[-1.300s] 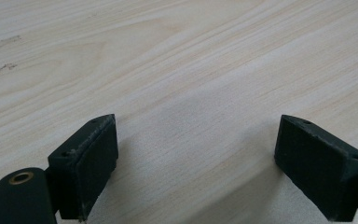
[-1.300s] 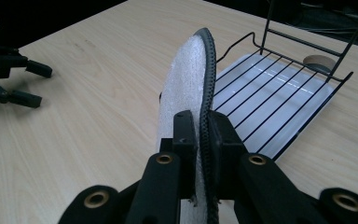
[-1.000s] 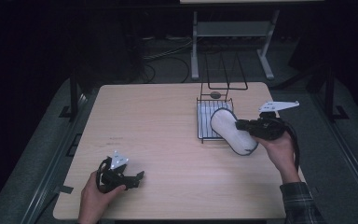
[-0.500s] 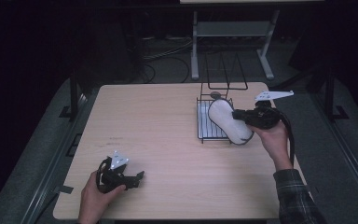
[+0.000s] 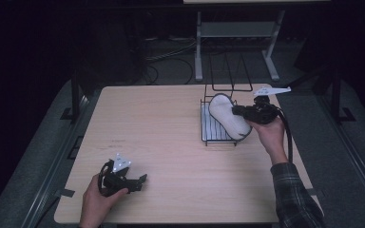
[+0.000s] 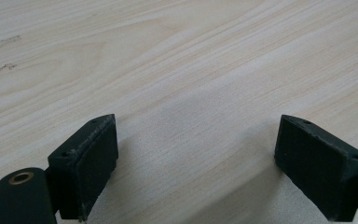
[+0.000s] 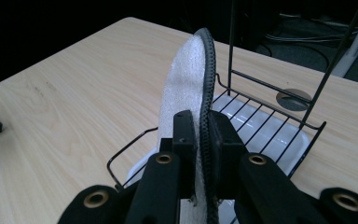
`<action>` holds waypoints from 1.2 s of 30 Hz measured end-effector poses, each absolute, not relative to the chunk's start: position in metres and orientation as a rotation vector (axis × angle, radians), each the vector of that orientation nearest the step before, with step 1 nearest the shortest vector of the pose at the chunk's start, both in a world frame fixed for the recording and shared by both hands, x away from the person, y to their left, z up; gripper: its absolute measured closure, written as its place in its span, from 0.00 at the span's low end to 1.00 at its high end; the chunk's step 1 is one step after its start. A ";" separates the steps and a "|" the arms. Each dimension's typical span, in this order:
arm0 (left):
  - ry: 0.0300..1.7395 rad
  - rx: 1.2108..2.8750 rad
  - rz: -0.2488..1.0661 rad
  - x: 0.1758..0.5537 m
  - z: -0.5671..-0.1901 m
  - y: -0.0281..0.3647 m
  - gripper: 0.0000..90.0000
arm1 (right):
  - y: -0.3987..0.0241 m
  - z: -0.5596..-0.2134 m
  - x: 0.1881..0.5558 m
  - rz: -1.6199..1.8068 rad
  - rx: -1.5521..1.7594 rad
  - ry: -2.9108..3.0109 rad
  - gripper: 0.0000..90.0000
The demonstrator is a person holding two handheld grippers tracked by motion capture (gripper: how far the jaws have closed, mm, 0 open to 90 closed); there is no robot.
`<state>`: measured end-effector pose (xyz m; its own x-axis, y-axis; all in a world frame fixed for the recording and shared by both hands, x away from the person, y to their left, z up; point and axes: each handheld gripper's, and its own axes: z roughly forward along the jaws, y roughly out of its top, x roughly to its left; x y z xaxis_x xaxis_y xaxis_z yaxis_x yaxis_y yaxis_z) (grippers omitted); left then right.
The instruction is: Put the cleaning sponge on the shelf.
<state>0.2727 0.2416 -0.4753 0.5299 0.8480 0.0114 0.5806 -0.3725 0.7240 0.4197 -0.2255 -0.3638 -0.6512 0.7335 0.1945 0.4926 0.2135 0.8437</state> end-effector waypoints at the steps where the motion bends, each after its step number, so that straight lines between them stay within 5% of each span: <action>1: 1.154 2.093 0.509 0.273 -0.475 0.242 0.14 | -0.225 -0.364 0.421 1.417 1.168 2.240 0.92; 36: 1.154 2.094 0.508 0.273 -0.475 0.242 0.14 | -0.207 -0.400 0.461 1.400 1.263 2.233 0.87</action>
